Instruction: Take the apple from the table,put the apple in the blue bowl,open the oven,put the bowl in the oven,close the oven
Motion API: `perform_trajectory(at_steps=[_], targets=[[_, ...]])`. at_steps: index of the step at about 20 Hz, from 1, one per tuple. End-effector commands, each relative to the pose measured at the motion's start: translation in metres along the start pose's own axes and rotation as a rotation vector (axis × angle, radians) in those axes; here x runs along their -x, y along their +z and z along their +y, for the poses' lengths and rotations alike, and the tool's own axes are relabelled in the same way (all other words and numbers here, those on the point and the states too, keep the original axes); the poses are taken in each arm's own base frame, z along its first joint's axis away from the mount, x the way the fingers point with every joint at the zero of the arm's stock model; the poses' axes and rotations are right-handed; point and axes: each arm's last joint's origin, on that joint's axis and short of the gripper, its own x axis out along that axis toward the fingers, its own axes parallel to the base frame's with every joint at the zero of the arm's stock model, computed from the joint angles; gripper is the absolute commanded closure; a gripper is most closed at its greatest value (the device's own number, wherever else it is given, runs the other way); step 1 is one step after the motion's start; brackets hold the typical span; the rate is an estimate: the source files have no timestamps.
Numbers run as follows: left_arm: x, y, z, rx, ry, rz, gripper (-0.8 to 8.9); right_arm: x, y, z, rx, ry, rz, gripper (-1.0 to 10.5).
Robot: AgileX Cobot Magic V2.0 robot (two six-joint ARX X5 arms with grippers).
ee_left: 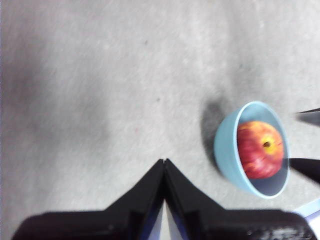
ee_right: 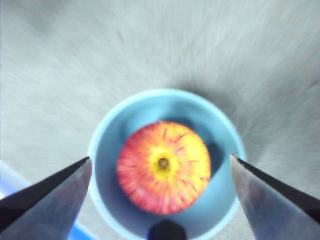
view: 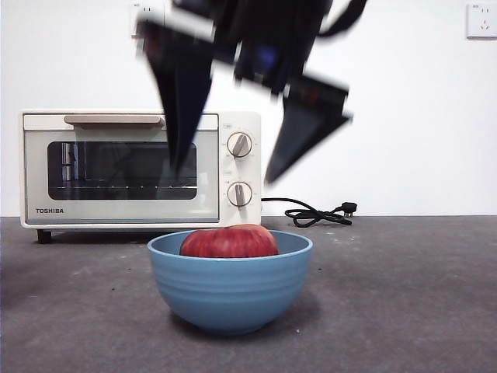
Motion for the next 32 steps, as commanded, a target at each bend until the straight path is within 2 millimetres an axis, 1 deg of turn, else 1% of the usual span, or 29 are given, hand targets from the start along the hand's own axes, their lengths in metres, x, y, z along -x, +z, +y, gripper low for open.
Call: perform_trajectory(at_steps=[1, 2, 4, 5, 7, 9, 12, 13, 17, 19, 22, 24, 27, 30, 32], targets=[[0.003, 0.007, -0.005, -0.032, -0.018, -0.032, 8.19, 0.032, -0.002, -0.003, -0.046, 0.024, -0.065, 5.2], [0.005, 0.011, -0.007, -0.040, -0.022, -0.045, 8.19, 0.046, -0.005, -0.005, -0.048, 0.022, -0.089, 6.2], [0.011, 0.023, -0.015, -0.055, -0.029, -0.069, 8.19, 0.072, -0.013, -0.012, -0.055, -0.051, -0.139, 8.6], [0.014, 0.031, -0.019, -0.064, -0.033, -0.082, 8.19, 0.083, -0.017, -0.016, -0.060, -0.106, -0.160, 9.0], [0.020, 0.049, -0.029, -0.090, -0.040, -0.107, 8.19, 0.102, -0.027, -0.023, -0.069, -0.192, -0.190, 9.2], [0.025, 0.071, -0.039, -0.126, -0.045, -0.128, 8.19, 0.116, -0.039, -0.030, -0.088, -0.253, -0.214, 9.2], [0.026, 0.104, -0.051, -0.159, -0.049, -0.146, 8.19, 0.128, -0.062, -0.039, -0.112, -0.295, -0.243, 9.3], [0.025, 0.112, -0.053, -0.163, -0.049, -0.147, 8.19, 0.129, -0.070, -0.042, -0.124, -0.303, -0.251, 9.6], [0.012, 0.149, -0.057, -0.177, -0.044, -0.135, 8.19, 0.127, -0.106, -0.052, -0.204, -0.302, -0.263, 9.6], [0.001, 0.165, -0.056, -0.169, -0.041, -0.122, 8.19, 0.121, -0.124, -0.057, -0.273, -0.296, -0.258, 9.6], [-0.016, 0.189, -0.054, -0.160, -0.037, -0.109, 8.19, 0.104, -0.148, -0.062, -0.347, -0.286, -0.217, 9.6], [-0.027, 0.202, -0.051, -0.151, -0.035, -0.101, 8.19, 0.093, -0.160, -0.064, -0.385, -0.288, -0.192, 9.6], [-0.043, 0.217, -0.046, -0.127, -0.031, -0.087, 8.19, 0.082, -0.169, -0.064, -0.417, -0.259, -0.168, 9.6], [-0.058, 0.230, -0.041, -0.098, -0.032, -0.096, 8.19, 0.080, -0.170, -0.065, -0.434, -0.258, -0.161, 9.6], [-0.066, 0.236, -0.038, -0.062, -0.046, -0.123, 8.19, 0.080, -0.170, -0.064, -0.454, -0.254, -0.162, 9.6]])
